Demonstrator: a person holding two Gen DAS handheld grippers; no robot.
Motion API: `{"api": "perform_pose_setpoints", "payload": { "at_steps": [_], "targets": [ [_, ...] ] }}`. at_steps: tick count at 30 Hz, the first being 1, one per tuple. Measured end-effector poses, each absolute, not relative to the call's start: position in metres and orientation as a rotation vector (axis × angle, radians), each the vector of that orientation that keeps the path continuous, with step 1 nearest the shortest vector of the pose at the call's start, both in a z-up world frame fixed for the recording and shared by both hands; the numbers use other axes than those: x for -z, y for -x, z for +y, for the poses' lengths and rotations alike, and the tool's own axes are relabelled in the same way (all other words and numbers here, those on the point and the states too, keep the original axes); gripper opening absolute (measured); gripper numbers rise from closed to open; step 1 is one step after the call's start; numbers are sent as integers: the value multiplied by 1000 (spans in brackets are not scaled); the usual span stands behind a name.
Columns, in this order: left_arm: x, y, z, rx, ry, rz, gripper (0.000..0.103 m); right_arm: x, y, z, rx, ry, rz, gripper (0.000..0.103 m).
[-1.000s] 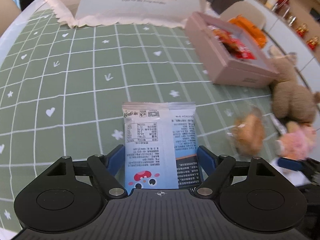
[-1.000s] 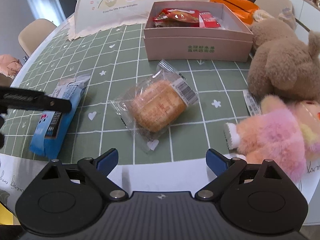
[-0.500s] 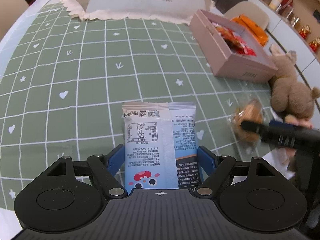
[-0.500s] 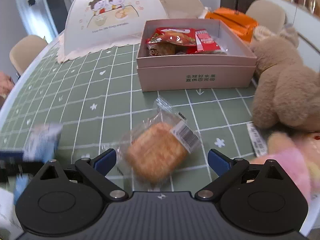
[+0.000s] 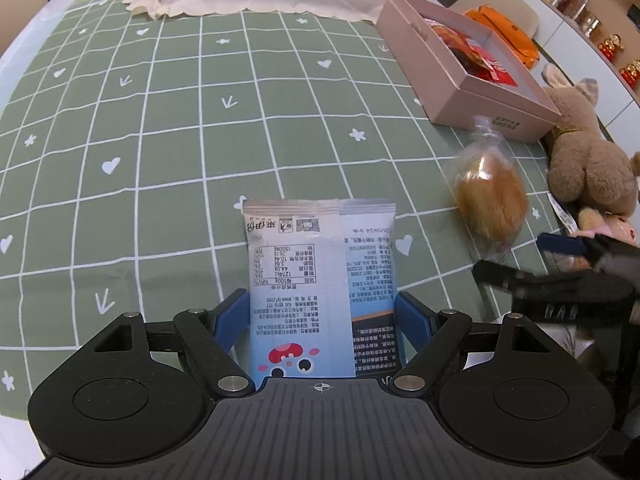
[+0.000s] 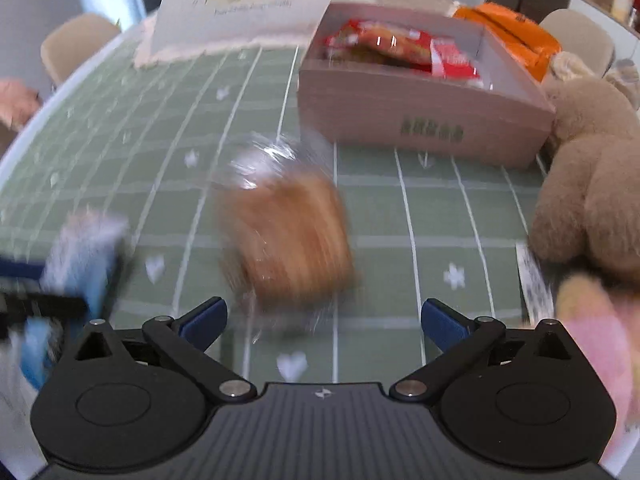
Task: Organize snacks
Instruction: 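Grasp the clear-wrapped bread roll with the right tool while the left tool holds the blue packet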
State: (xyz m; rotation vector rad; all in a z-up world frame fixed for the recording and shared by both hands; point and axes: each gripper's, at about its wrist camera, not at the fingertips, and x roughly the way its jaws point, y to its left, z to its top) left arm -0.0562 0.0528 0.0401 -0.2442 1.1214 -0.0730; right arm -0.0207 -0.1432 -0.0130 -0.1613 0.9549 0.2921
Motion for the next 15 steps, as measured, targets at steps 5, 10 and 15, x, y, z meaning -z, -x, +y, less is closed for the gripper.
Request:
{"api": "perform_pose_setpoints", "payload": {
  "at_steps": [5, 10, 15],
  "targets": [
    [-40, 57, 52, 72, 253, 1117, 84, 13, 31, -145, -301, 147, 935, 103],
    [-40, 59, 53, 70, 261, 1116, 84, 15, 35, -147, -307, 149, 916, 103],
    [-40, 62, 56, 65, 283, 1109, 84, 14, 28, -145, -340, 173, 927, 103]
  ]
}}
